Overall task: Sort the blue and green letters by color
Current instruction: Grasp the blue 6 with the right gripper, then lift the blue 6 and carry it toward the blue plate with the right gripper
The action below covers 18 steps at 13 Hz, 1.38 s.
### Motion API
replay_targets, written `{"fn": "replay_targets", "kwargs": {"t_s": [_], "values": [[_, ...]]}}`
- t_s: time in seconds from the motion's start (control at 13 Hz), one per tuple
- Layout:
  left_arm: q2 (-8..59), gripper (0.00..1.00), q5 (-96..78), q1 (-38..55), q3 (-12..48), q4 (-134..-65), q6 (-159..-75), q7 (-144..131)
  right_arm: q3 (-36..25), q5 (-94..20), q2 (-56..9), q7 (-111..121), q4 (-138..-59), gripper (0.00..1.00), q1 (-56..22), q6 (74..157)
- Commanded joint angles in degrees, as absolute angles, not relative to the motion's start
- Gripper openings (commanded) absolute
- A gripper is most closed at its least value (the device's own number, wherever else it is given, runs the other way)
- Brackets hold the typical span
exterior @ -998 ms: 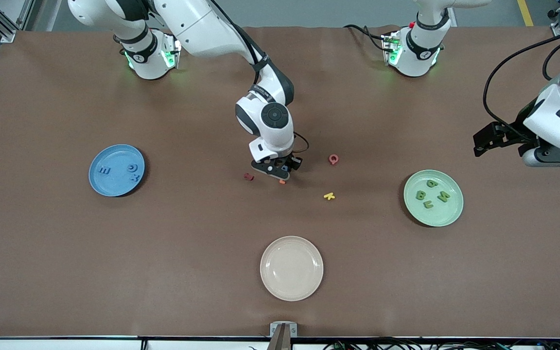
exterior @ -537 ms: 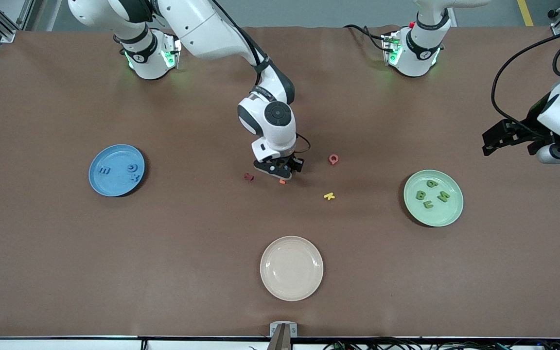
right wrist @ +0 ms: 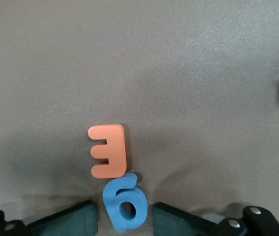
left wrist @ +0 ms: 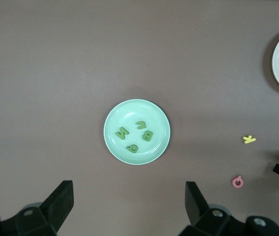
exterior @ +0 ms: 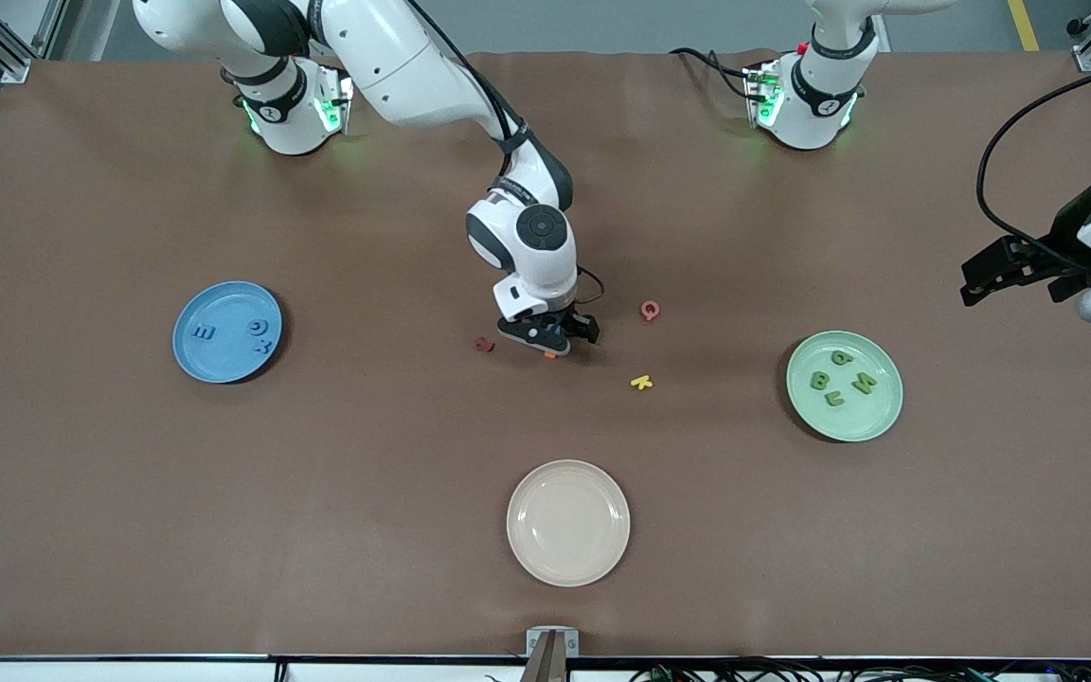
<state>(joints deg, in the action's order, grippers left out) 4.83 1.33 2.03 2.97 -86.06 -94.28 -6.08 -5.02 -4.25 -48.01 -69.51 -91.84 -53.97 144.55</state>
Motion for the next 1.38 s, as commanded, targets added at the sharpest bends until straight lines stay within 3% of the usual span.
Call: {"fn": "replay_targets", "kwargs": {"t_s": [0.0,0.38,0.46,0.69,1.15,1.3], "values": [[4.48,1.0,2.2,2.02,3.16,-86.13,-94.31,-5.62,-5.89,-2.2,-50.71,-70.58,-89.22,0.57,-54.06,144.94],[4.66,1.0,2.2,2.37,3.34,-86.22,-94.31,-5.89,-5.89,-0.01,-50.63,-69.44,-88.86,0.48,-53.27,144.58],[5.01,1.0,2.28,2.63,3.34,-86.31,-94.39,-5.89,-5.89,0.35,-50.54,-69.09,-88.86,0.41,-53.17,144.41],[5.45,1.0,2.29,3.07,3.52,-86.22,-94.48,-6.32,-5.89,0.35,-50.36,-69.08,-88.86,0.03,-53.09,144.32],[5.45,1.0,2.29,3.25,3.69,-86.31,-94.39,-6.33,-5.8,0.26,-48.16,-67.33,-85.09,0.0,-51.59,132.29],[5.36,1.0,2.2,3.95,3.87,-86.4,-94.39,-6.33,-5.8,0.26,-48.25,-67.32,-84.9,0.0,-51.59,131.92]]}}
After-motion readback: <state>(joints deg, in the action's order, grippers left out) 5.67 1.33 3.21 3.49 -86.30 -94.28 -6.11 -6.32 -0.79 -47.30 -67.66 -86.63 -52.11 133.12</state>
